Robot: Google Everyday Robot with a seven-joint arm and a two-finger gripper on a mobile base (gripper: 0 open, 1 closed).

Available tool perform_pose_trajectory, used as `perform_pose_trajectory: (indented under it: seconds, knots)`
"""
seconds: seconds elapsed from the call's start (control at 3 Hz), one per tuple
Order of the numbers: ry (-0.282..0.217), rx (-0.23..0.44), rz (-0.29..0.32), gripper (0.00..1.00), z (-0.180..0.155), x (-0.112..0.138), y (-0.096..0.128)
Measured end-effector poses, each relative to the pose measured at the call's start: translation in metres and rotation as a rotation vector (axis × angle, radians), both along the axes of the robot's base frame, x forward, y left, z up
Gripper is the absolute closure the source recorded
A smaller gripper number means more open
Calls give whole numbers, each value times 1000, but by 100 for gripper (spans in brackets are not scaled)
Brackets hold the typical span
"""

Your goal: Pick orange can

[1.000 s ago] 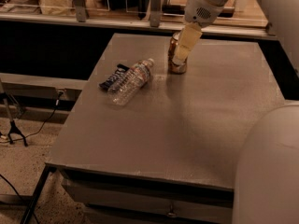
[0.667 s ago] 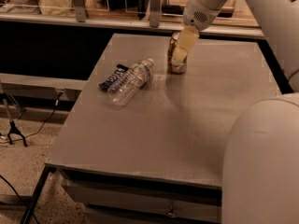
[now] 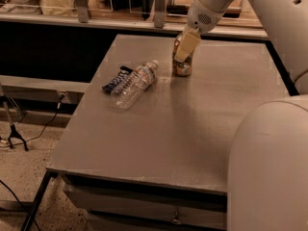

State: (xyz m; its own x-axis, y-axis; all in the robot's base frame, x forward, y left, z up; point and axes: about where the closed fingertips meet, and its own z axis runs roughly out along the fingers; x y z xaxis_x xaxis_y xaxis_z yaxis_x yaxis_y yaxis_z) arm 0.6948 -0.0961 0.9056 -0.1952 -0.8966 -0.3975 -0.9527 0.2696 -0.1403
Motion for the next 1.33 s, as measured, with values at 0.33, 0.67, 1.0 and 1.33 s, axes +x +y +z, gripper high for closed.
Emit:
perform_pose_trajectory:
  seconds: [0.33, 0.67, 1.0, 1.33]
  knots:
    - [-2, 2, 1, 62, -3, 2, 2]
    - [-19, 5, 10, 85, 15, -3, 6]
    - [-78, 7, 34, 100, 58, -24, 8]
    - [-92, 11, 35, 100, 64, -24, 10]
